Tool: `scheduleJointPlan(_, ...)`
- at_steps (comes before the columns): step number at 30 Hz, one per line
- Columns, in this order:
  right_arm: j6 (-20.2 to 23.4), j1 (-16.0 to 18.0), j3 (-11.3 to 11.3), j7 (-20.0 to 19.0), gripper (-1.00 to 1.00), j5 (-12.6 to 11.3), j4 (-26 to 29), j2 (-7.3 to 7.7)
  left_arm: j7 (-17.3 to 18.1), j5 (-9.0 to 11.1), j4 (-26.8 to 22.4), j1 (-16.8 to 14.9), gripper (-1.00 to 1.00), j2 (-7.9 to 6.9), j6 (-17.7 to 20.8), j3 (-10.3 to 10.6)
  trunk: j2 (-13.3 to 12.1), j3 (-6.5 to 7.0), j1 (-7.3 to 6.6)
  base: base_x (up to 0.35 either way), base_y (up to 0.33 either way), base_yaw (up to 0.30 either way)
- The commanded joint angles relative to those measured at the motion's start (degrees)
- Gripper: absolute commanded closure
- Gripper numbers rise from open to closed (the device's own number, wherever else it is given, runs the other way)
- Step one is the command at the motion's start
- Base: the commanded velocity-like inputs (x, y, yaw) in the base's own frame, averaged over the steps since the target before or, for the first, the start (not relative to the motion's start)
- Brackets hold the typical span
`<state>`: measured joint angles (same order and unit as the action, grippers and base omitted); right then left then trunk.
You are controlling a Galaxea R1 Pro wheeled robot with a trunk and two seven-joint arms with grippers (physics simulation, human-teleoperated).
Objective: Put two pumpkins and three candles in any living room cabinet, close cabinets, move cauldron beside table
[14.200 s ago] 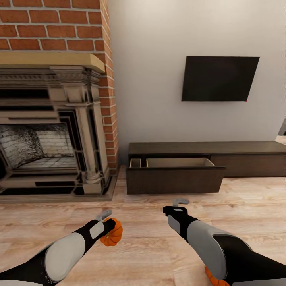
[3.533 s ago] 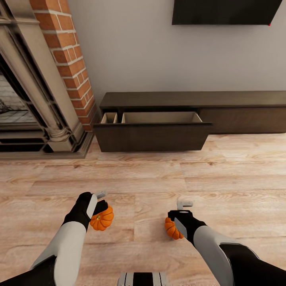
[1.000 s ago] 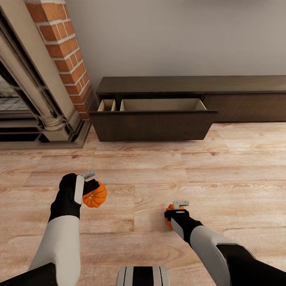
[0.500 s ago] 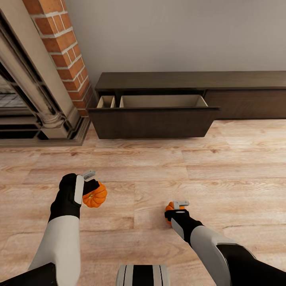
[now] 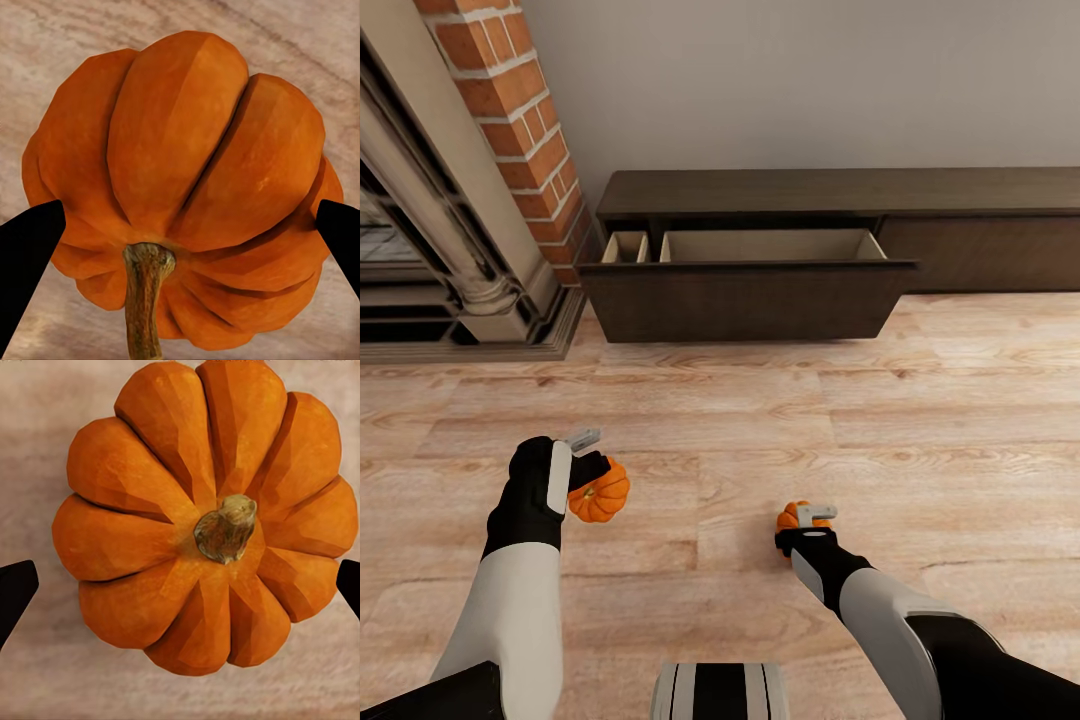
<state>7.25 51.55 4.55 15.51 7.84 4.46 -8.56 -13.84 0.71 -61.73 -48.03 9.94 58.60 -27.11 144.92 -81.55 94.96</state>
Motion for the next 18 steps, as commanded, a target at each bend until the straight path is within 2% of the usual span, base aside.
scheduleJointPlan(1,0.40,-0.01,0.46,0.13,-1.00,0.60,0.11,-0.02,-0.14,0.08,-0.06,-0.04,1.00,0.05,0.20,-0.14,0.02,-0.04,-0.01,0.000,0.000,0.000)
scheduleJointPlan(9,0.40,0.03,0.44,0.13,-1.00,0.60,0.17,0.26,-0.13,0.08,-0.13,-0.04,1.00,0.05,0.20,-0.13,0.02,-0.04,-0.01,0.000,0.000,0.000)
scheduleJointPlan(14,0.40,0.03,0.45,0.13,-1.00,0.60,0.20,0.30,-0.13,0.11,-0.14,-0.04,1.00,0.05,0.20,-0.13,0.08,-1.15,0.12,0.000,0.000,0.000)
scheduleJointPlan(18,0.40,0.01,0.44,0.13,-1.00,0.60,0.20,0.35,-0.13,0.09,-0.14,-0.04,1.00,0.05,0.20,-0.15,0.08,-1.15,0.12,0.000,0.000,0.000)
